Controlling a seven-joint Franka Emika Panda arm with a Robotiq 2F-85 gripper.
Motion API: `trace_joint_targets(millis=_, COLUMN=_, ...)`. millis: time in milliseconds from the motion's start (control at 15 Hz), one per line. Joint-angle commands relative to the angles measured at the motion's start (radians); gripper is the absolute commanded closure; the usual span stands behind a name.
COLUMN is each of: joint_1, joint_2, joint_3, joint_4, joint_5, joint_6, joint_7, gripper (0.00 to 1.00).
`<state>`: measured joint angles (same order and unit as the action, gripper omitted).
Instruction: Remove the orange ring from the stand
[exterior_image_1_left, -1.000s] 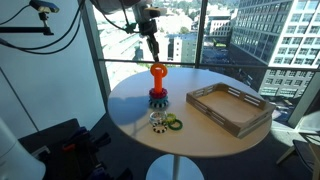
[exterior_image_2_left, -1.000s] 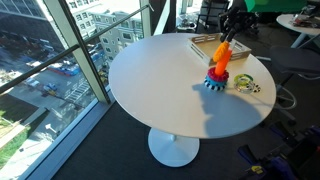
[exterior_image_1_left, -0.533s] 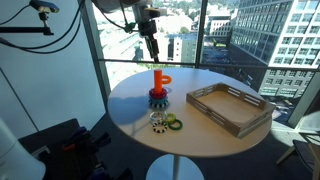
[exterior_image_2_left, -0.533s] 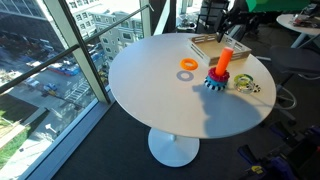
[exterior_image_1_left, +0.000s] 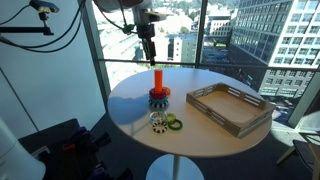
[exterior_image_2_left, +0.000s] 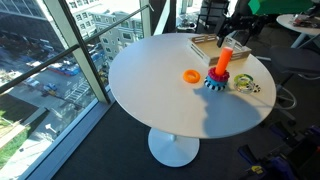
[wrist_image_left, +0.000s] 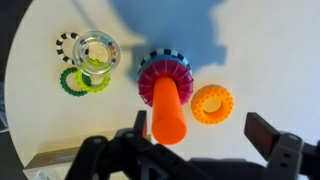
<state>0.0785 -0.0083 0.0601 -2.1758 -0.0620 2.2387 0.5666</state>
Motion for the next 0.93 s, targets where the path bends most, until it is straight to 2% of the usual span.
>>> trace_joint_targets(millis=0, joint_1=-0.006, joint_2=-0.006, joint_3=0.001, joint_4=-0.005, joint_5=0.080, joint_6=-0.092, joint_7=-0.137, gripper=0.00)
trace_joint_targets(millis=533, joint_1=-0.006, joint_2=-0.044, joint_3=0.002, joint_4=-0.033, joint_5=0.074, joint_6=-0.258, joint_7=-0.208, gripper=0.00)
trace_joint_targets(millis=867, joint_1=-0.008, joint_2=-0.135, joint_3=0.003, joint_4=-0.063, joint_5=0.065, joint_6=-0.384, joint_7=-0.266, gripper=0.00)
